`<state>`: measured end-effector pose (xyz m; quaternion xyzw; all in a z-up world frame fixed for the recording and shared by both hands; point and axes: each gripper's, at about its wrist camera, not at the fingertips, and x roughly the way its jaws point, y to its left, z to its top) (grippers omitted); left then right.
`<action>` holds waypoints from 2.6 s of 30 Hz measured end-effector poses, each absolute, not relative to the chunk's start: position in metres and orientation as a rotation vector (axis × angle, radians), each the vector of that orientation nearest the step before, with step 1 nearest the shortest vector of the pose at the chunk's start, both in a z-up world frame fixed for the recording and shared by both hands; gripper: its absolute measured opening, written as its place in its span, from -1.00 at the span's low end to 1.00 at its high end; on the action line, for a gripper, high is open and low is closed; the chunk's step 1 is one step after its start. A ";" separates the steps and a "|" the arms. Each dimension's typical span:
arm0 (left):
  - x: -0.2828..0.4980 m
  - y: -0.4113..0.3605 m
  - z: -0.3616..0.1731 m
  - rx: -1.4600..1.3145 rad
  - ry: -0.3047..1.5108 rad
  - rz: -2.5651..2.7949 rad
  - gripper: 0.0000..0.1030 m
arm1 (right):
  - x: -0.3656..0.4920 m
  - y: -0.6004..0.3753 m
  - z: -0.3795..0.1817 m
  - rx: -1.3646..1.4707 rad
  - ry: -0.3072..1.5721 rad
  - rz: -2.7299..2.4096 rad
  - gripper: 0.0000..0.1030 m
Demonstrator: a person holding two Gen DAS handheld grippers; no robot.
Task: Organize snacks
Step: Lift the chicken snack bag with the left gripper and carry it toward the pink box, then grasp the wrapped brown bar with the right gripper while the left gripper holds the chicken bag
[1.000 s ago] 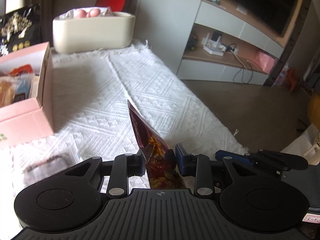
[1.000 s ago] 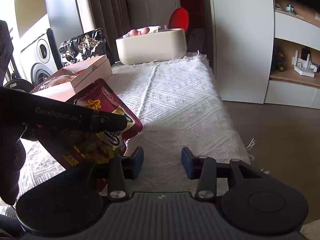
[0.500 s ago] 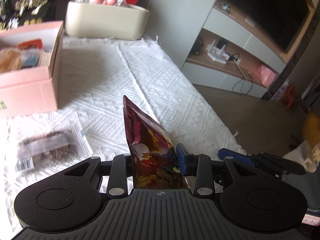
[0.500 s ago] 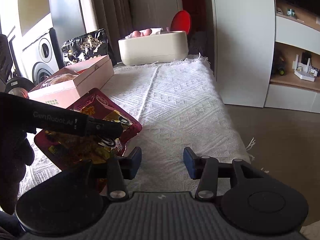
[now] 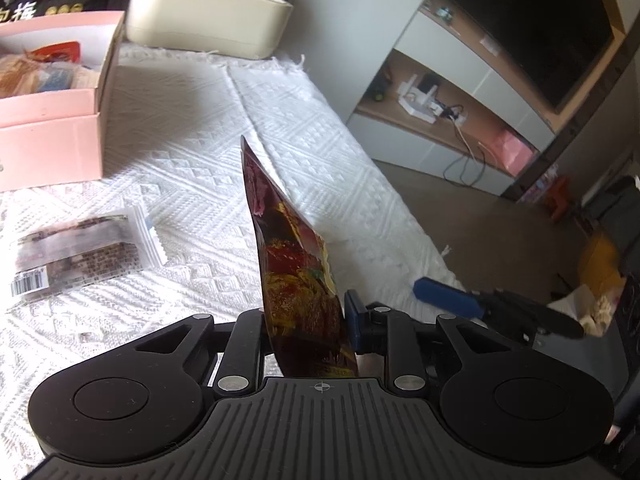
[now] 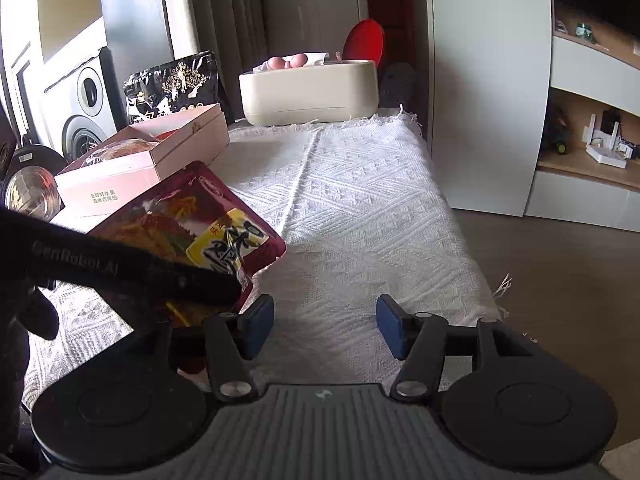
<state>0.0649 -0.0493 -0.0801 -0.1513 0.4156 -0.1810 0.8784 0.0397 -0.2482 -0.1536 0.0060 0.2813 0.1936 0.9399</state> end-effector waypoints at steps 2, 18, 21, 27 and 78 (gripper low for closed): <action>0.064 -0.047 -0.079 -0.323 0.851 -0.358 -0.49 | 0.039 -0.248 -0.154 0.011 0.572 0.396 0.12; 0.057 -0.043 -0.071 -0.229 0.704 -0.270 -0.62 | 0.035 -0.249 -0.158 0.006 0.540 0.414 0.27; 0.053 -0.032 -0.065 -0.260 0.673 -0.262 -0.63 | 0.035 -0.249 -0.157 0.004 0.542 0.412 0.27; 0.019 0.023 -0.033 -0.310 0.550 -0.181 -0.63 | 0.039 -0.236 -0.145 -0.011 0.562 0.442 0.27; -0.045 0.108 -0.040 -0.217 0.659 0.105 -0.62 | 0.046 -0.085 -0.112 -0.210 0.668 0.711 -0.28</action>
